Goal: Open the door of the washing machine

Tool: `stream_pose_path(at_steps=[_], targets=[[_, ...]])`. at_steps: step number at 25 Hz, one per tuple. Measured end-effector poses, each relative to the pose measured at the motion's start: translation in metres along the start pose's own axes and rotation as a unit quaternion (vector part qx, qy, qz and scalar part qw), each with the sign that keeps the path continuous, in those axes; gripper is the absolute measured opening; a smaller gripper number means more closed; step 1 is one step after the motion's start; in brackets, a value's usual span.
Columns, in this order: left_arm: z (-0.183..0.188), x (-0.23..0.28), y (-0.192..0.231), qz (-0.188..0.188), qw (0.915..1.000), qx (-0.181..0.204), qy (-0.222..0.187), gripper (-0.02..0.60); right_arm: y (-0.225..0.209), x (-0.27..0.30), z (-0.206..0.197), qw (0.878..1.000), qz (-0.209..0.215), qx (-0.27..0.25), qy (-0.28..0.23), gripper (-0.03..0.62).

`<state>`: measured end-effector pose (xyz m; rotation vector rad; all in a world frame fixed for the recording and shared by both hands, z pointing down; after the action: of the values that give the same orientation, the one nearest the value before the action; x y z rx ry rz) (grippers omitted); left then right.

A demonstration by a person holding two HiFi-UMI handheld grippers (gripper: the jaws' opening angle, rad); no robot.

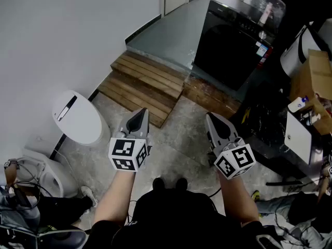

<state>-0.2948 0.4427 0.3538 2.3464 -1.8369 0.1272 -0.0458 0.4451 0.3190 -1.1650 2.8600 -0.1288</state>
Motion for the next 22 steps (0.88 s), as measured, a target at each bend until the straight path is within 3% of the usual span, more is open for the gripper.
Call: stream_pose_path(at_steps=[10,22], targets=[[0.007,0.001,0.022,0.014,0.9996,0.020,-0.015,0.006,0.000,0.013,-0.006,1.000,-0.010,0.006,0.004,-0.008],[-0.004,-0.006,0.061,-0.001,0.9999,0.005,-0.010,0.008,0.031,0.041,-0.018,0.999,-0.006,0.044,0.002,-0.006]])
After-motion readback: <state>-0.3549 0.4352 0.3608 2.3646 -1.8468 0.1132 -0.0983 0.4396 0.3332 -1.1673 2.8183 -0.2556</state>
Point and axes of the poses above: the fingertips, and each gripper's own axes: x forward along the fingers, y to its left, z out of its top, the point moved 6 cm from there along -x, backward along the fingers, and after that the axes turned 5 degrees about z, right-handed, at the moved point
